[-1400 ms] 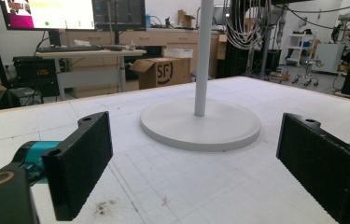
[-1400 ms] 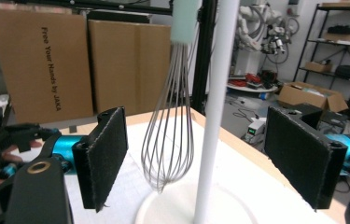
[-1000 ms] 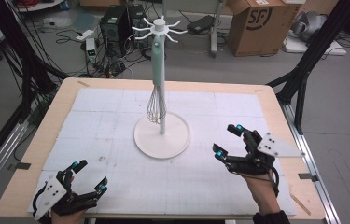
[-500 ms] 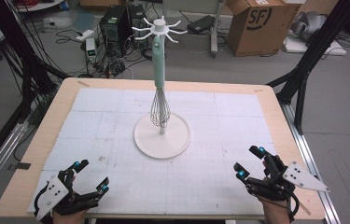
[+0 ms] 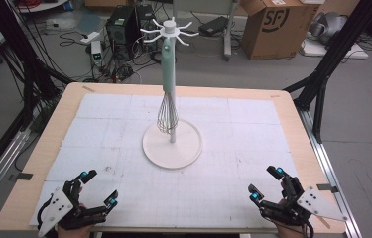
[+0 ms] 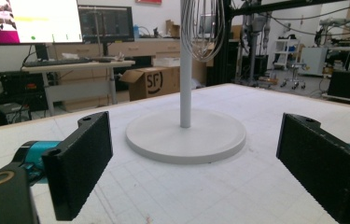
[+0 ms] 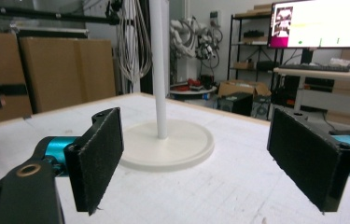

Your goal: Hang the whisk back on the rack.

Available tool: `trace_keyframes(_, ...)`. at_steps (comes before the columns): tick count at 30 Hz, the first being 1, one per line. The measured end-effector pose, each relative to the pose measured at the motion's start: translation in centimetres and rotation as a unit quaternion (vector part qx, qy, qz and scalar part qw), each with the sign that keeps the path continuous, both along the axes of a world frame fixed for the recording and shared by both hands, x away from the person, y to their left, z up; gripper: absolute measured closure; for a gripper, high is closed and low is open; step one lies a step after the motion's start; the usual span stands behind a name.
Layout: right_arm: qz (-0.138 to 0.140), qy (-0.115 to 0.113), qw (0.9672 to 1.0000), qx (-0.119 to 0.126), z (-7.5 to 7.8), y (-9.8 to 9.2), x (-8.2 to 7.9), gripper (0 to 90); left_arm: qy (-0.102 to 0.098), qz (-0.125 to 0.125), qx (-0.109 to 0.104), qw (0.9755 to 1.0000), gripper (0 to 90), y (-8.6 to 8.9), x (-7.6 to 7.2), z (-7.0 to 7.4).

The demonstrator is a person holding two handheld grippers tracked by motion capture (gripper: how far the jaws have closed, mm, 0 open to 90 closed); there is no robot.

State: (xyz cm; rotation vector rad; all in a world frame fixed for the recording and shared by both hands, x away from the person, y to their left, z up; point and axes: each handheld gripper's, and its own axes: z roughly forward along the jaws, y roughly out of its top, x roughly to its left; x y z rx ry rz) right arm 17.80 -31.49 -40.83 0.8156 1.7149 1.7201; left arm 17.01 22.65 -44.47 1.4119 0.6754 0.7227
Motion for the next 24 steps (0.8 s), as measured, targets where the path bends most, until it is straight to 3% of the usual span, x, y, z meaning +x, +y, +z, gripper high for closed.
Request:
trace_keyframes(14,0.010,0.004,0.9996,-0.027,-1.0,1.3,0.6,17.2,-0.015,-0.008,-0.009,0.9998,11.1,0.0,-0.2,0.0)
trace_keyframes(19,-0.003,0.006,0.9998,-0.016,-1.4,1.2,0.7,16.6,-0.016,-0.021,-0.015,0.9995,10.8,0.1,-0.2,0.0)
trace_keyframes(24,-0.013,0.004,0.9999,0.003,-1.4,0.7,0.7,16.6,-0.015,-0.013,-0.024,0.9995,10.8,0.5,-0.2,0.0)
